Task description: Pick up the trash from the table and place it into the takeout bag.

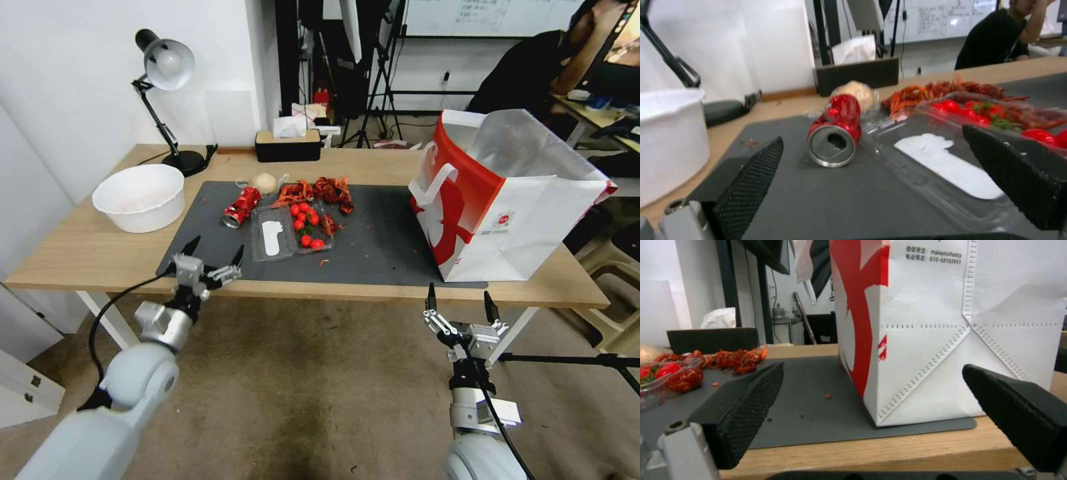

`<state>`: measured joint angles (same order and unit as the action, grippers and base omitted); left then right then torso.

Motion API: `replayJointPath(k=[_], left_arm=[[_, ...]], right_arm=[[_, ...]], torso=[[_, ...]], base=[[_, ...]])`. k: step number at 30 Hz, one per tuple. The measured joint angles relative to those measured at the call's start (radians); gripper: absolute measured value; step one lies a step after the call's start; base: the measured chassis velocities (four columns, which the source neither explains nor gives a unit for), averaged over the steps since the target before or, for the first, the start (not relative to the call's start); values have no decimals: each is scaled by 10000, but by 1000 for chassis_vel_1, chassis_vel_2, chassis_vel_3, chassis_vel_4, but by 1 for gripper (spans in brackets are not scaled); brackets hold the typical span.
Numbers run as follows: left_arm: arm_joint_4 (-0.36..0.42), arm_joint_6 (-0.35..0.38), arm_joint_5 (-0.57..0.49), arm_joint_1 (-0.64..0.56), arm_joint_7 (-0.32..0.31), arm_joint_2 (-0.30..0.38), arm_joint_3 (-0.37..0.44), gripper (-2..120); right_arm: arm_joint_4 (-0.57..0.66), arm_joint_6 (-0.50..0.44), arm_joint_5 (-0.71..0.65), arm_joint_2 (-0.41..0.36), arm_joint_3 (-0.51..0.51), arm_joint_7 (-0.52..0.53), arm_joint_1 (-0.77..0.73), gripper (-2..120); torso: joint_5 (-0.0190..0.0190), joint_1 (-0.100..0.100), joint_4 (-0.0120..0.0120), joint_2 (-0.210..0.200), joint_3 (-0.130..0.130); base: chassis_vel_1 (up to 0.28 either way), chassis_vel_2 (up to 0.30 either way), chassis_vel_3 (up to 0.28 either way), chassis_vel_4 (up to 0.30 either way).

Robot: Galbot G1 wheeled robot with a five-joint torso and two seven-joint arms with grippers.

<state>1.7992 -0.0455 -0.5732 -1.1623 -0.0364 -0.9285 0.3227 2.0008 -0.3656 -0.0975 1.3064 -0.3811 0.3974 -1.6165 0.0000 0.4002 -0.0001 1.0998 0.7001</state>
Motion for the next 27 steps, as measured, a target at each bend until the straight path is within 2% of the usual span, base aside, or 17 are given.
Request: replayJointPath(k=[4, 10, 17, 19, 27], left_arm=[[-184, 180, -233, 250, 3, 113, -117, 100], [-1003, 626, -839, 1250, 33, 485, -601, 100], [-1403, 775, -1104, 1786, 34, 575, -876, 100], [-1866, 932, -1343, 2419, 34, 576, -1219, 100], [-2335, 1107, -1663, 3170, 24, 458, -1728, 100]], right_arm=[[0, 6, 2, 0, -5, 0, 0, 100], [-3, 37, 5, 5, -25, 0, 13, 100], [-12, 53, 6, 23, -26, 0, 33, 100], [-22, 86, 7, 40, -28, 0, 51, 100], [-46, 104, 8, 51, -36, 14, 61, 100]], torso=[[0, 0, 0, 0, 0], [-2, -1, 3, 0, 0], [1, 0, 0, 0, 0], [0, 0, 1, 0, 0], [-1, -1, -1, 0, -1]], base=[[0, 0, 0, 0], [0, 0, 0, 0], [0, 0, 0, 0], [0, 0, 0, 0], [0, 0, 0, 0]])
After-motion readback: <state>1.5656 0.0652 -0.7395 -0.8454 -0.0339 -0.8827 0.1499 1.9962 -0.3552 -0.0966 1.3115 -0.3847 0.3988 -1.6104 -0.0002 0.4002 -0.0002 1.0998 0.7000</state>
